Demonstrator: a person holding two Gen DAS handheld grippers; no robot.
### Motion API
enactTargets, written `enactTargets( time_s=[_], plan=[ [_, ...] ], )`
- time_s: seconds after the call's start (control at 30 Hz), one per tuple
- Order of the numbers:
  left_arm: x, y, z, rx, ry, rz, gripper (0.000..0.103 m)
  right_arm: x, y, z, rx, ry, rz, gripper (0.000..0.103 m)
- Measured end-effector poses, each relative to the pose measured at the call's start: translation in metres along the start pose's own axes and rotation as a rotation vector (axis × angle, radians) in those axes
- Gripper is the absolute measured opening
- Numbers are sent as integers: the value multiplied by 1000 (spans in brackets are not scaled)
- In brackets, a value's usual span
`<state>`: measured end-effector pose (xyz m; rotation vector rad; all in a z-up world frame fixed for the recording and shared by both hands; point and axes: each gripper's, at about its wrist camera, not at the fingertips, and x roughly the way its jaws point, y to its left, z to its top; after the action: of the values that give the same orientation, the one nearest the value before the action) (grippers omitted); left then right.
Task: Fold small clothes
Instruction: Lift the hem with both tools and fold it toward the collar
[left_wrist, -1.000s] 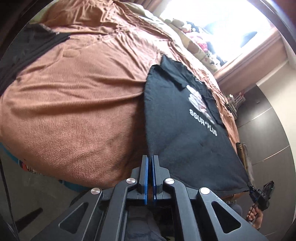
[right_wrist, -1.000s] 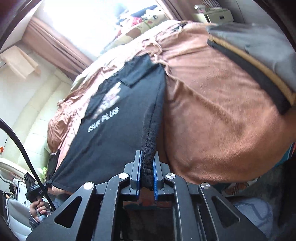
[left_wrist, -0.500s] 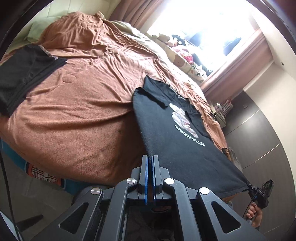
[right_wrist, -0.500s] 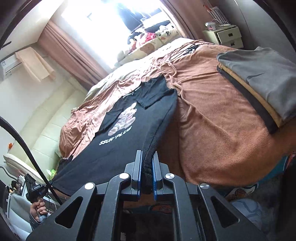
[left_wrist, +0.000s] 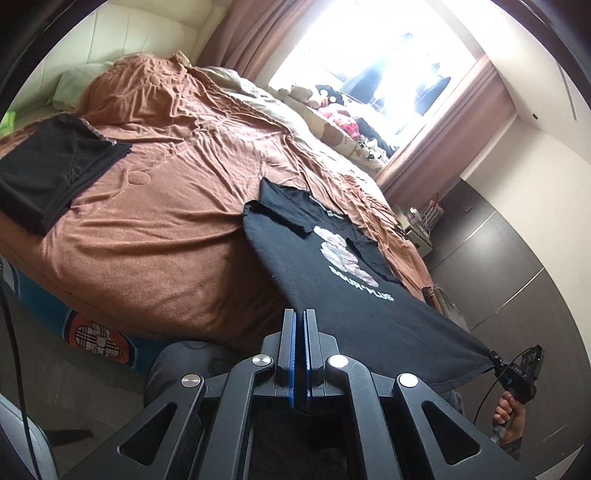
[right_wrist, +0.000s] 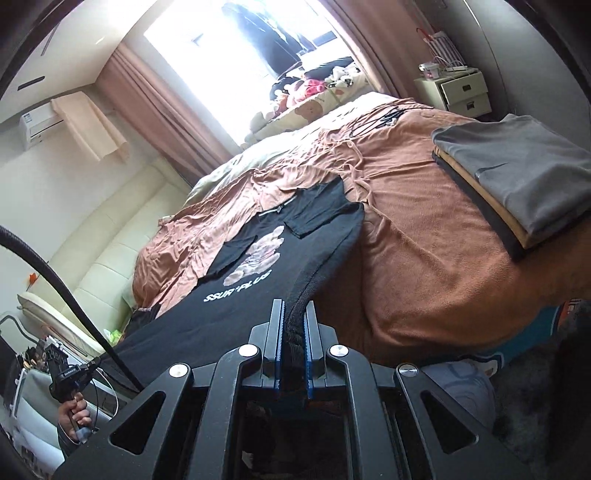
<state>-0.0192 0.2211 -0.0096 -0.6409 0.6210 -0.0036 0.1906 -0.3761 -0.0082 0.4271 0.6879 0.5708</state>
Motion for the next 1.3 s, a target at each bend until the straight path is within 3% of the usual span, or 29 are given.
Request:
enactTargets(
  time_s=[0.27,0.47,0.97,1.3],
  plan=[
    [-33,-14,-7,25,-51,-24,3,-29,-6,-7,17,-54,54,5],
    [-28,-11,-1,22,-57,-17,3,-25,-16,-7,6,-72,71,5],
    [37,0,55,-23,-21,26,3,44,-34,40,106,-43,101,6],
    [112,18,97,-52,35,89,3,132,-49,80,175,3,54,6]
  ],
)
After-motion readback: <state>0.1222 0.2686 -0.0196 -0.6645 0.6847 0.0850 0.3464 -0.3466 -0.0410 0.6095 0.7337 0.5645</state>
